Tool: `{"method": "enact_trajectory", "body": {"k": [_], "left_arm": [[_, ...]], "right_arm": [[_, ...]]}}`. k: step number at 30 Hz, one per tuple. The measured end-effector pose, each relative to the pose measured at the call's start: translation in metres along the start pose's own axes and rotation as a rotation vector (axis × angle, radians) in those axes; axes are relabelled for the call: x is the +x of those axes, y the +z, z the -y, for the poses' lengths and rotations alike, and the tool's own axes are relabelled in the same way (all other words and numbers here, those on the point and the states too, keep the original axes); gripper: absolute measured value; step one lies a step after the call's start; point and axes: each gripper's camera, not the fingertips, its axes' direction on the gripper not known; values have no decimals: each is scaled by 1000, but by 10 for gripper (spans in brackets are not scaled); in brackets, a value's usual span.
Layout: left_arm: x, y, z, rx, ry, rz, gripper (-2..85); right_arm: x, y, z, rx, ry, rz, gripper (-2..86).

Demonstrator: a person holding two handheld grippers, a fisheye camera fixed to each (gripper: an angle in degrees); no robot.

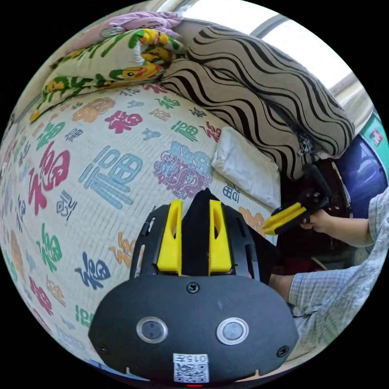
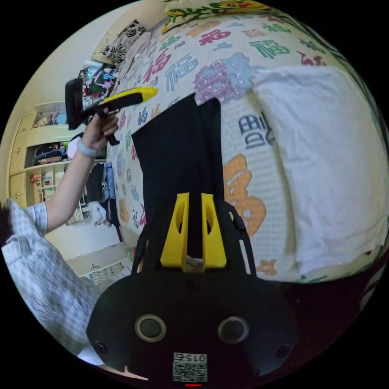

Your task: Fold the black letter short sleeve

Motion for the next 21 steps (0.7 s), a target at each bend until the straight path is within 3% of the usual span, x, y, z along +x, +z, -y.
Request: {"method": "enact_trajectory", "body": {"k": [6,16,21], "left_arm": [[-17,75,62,-274,79,-49,100],[-16,88,99,-263,103,-100,17],[-5,77,120,-199,140,-143,2]], "right_arm": [[41,23,-82,-40,170,19,55],[84,40,-108,36,235,136,-6],[95,18,-134,59,258,-17,-4]]}}
